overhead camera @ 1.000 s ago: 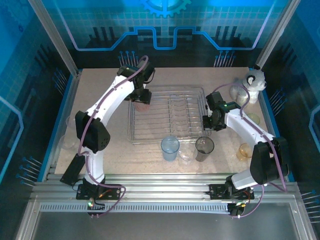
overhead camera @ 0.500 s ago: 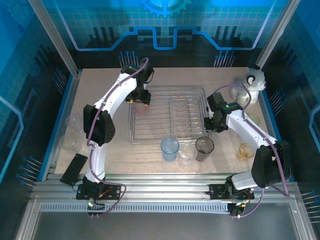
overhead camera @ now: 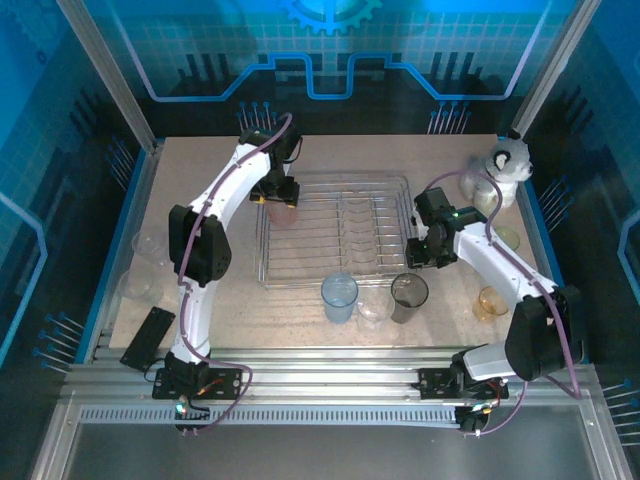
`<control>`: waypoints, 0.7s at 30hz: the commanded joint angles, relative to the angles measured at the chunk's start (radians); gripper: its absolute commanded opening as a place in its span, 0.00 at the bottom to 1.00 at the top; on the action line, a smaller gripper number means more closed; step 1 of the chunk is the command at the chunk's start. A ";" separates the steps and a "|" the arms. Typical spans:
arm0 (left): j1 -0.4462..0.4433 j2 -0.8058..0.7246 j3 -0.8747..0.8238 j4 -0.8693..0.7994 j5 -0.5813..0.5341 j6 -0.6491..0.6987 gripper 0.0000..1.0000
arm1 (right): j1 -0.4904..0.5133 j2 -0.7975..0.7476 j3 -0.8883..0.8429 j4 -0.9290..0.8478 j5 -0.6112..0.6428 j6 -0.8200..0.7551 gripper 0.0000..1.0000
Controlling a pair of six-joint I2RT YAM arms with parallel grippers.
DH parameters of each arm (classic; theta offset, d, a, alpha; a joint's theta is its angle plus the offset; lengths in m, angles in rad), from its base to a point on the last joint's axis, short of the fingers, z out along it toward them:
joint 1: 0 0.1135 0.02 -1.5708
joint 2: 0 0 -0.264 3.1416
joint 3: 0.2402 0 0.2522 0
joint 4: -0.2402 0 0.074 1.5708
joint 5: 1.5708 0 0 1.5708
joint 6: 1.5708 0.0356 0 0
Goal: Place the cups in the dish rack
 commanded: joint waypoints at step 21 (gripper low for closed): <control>0.014 -0.021 0.060 0.025 0.006 0.017 0.99 | 0.012 -0.121 -0.014 -0.038 0.026 -0.012 0.55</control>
